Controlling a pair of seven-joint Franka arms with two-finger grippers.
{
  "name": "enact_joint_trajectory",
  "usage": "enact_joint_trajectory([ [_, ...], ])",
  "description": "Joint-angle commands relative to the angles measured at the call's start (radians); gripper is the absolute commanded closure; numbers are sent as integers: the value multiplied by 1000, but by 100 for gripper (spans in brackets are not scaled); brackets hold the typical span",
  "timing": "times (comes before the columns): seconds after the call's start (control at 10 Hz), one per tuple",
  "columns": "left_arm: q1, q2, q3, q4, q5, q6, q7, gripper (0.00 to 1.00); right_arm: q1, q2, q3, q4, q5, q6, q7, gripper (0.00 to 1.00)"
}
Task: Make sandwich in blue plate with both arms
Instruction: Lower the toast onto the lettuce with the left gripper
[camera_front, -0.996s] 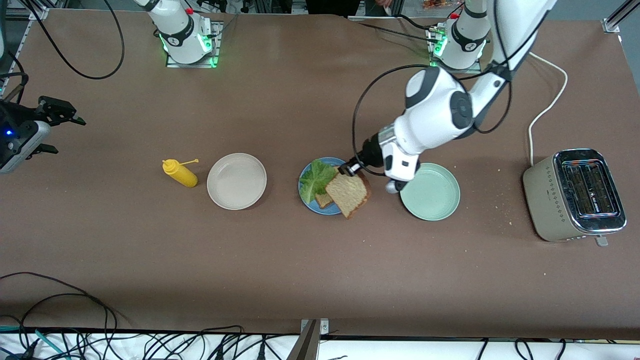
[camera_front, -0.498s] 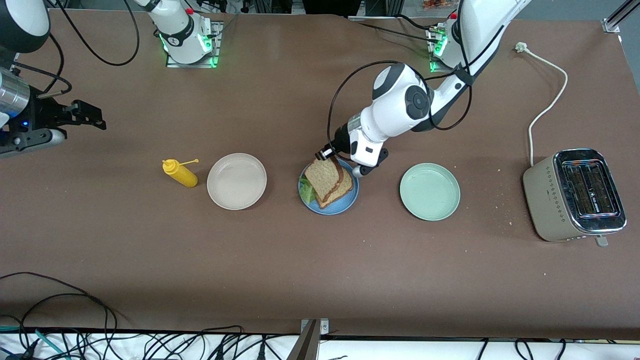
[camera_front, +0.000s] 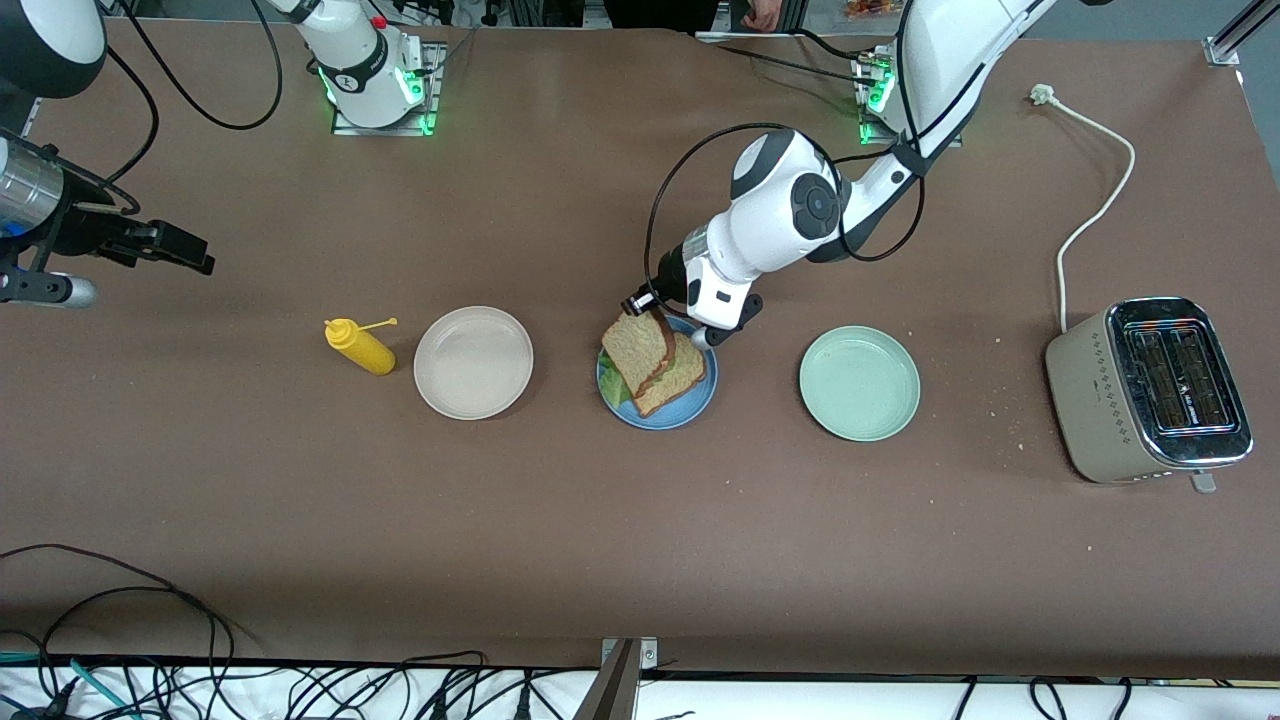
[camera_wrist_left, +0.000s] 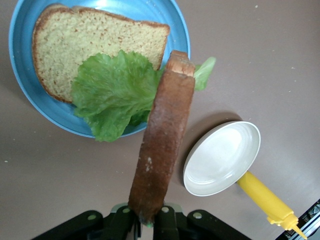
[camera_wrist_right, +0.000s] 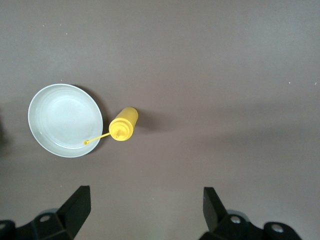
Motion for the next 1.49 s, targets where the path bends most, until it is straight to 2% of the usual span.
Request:
enact_joint_trajectory([
  [0.0,-23,47,6,4,15,44,19,100,4,-1,10,1,-14,11,44,0],
  [0.7,-17,76,41,1,13,35,16,100,1,0,6,15,-49,30,-44,0],
  [1.1,-13,83,68,-30,13,-17,2,100,-4,-1,-11,113,-43,-63,-86,0],
  [1.39,-14,102,90,-32,13,-28,-13,100,-5,6,-11,133,-40,-105,-139,0],
])
